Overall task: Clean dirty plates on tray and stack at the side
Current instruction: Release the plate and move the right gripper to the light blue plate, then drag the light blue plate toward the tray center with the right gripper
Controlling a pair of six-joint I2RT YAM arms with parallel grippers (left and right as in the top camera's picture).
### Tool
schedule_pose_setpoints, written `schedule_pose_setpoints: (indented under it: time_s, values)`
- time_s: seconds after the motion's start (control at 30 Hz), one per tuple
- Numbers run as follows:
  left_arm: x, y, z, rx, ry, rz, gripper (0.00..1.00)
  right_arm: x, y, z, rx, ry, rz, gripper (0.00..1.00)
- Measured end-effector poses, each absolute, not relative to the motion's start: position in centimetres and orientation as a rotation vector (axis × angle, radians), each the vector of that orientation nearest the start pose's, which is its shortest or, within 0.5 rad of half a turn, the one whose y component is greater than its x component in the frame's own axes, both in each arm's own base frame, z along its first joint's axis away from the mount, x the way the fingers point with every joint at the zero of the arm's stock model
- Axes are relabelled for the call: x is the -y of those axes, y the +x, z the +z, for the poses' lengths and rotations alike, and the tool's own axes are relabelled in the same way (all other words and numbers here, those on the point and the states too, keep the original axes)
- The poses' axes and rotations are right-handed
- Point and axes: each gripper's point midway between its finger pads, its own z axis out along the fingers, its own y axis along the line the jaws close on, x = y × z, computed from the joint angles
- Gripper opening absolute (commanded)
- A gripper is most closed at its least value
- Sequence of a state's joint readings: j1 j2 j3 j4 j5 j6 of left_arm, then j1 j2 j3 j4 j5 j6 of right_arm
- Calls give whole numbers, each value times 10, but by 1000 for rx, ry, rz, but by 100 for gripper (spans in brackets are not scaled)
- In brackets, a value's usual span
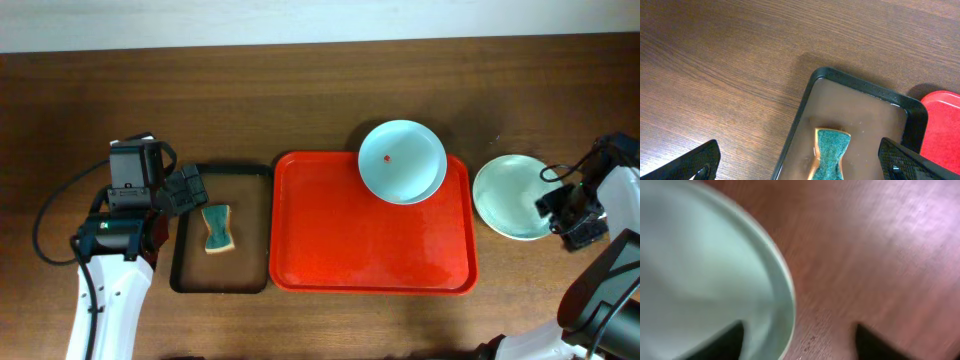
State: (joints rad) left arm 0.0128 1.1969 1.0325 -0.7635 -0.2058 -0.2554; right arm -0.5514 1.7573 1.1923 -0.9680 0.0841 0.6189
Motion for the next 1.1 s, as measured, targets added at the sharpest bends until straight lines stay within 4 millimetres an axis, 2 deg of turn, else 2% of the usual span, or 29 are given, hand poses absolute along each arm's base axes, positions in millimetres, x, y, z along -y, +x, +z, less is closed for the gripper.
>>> schedule_pose_setpoints:
  time_s: [0.1, 0.13, 0.17, 0.2, 0.23, 0.27, 0.33, 0.4, 0.47, 0.6, 0.67, 0.8, 0.83, 0.87, 0.9, 1.0, 1.1]
  values:
    - [-39, 320, 184, -2442, -415, 154, 99, 162, 284, 47, -2674, 1493, 58, 77]
    - [-39, 320, 184, -2442, -415, 154, 99, 152, 299, 48, -2706, 1347, 119, 74]
    - [-39, 320, 184, -2443, -415, 154, 99, 130, 320, 50, -2752, 1128, 206, 68]
    - [-39, 320, 184, -2443, -415, 154, 99, 114, 329, 51, -2787, 990, 242, 60]
    - [-39, 320, 184, -2442, -415, 154, 99, 90, 339, 53, -2820, 847, 289, 54]
    - [-39, 320, 185, -2442, -415, 154, 99, 75, 348, 58, -2838, 739, 295, 52]
    - [-39, 320, 184, -2442, -415, 154, 99, 30, 385, 92, -2803, 461, 313, 50]
    - [-39, 320, 184, -2442, -415, 154, 99, 13, 404, 112, -2759, 355, 280, 60]
    - [-39, 320, 184, -2442, -415, 154, 99, -6, 417, 120, -2720, 263, 248, 64]
    - [-39, 320, 184, -2442, -415, 154, 99, -25, 431, 126, -2666, 175, 240, 63]
    - [-39, 320, 184, -2443, -415, 154, 99, -27, 439, 125, -2642, 159, 236, 63]
    - [-39, 320, 184, -2442, -415, 154, 99, -26, 449, 92, -2687, 147, 221, 62]
    - [-39, 320, 184, -2443, -415, 154, 99, -25, 451, 82, -2701, 152, 208, 59]
    - [-39, 320, 184, -2443, -415, 154, 99, -22, 451, 70, -2723, 156, 184, 49]
    - [-39, 320, 184, -2443, -415, 154, 99, -19, 452, 60, -2739, 160, 158, 44]
    - [-39, 320, 184, -2443, -415, 154, 99, -15, 447, 45, -2783, 159, 125, 31]
    - [-39, 320, 184, -2442, -415, 154, 99, -13, 440, 40, -2820, 161, 108, 31]
